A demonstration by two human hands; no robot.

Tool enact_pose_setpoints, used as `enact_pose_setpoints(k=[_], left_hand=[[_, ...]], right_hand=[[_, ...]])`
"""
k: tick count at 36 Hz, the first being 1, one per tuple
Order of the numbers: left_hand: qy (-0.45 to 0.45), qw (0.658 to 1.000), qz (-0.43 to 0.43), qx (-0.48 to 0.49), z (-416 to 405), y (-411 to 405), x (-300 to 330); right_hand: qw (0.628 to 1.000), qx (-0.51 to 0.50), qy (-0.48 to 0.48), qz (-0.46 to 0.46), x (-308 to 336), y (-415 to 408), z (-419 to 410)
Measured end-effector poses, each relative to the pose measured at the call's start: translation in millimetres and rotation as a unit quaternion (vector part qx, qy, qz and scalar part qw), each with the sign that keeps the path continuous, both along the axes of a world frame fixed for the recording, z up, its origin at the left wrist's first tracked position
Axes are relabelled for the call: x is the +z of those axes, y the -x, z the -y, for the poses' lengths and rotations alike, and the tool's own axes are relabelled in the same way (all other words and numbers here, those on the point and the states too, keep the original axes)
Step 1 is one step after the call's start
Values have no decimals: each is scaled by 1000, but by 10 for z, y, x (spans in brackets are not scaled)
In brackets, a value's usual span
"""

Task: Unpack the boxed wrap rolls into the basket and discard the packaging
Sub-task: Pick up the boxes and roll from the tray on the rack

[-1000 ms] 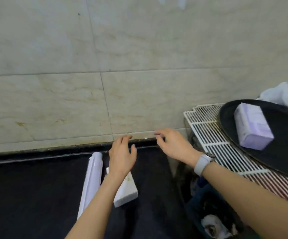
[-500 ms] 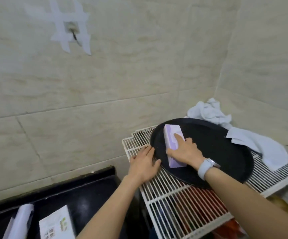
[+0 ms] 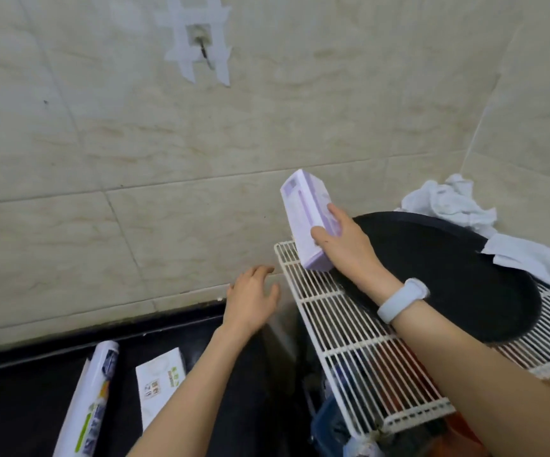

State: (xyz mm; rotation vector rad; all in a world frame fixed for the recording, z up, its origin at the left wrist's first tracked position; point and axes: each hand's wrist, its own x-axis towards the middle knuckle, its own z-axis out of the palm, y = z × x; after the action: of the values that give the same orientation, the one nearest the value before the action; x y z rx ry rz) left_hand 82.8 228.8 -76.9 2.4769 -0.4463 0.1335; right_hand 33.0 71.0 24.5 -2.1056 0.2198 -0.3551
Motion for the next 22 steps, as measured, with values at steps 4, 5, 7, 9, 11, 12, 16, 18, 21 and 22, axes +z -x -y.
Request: enact_pose_setpoints(k=[4,5,7,9,11,12,16,18,21,22], left_hand=[[49,994,2,98,-697,123,-176],[50,991,-3,123,-869,171,-250],[56,985,-28,163,-1195,288,-435],[63,977,-60,195,-1482,430,-643],[63,968,-89,224,-1720,584,-853],[60,964,-101,238,-1819,659,-959],[44,954,-155,252,-2085,975,-1351],[22,950,-184,250,-2156,1117,-1517],[-33,940,-240,242,-2221,1272,-1743],[-52,934,-260,240,-2242,1306,-1818]], right_hand=[[999,36,-34,18,-49,-67,-684],[998,41,-36,13,-117,-95,-854],[997,56,-45,-10,-320,-138,-1170],[995,71,-46,-56,-609,-149,-1433],[990,80,-24,-116,-960,-133,-1630],[986,82,-5,-148,-1146,-112,-1697],[956,87,86,-266,-1845,20,-1819],[937,87,146,-305,-2116,84,-1856],[927,81,193,-310,-2400,151,-1925],[927,83,200,-308,-2467,167,-1952]])
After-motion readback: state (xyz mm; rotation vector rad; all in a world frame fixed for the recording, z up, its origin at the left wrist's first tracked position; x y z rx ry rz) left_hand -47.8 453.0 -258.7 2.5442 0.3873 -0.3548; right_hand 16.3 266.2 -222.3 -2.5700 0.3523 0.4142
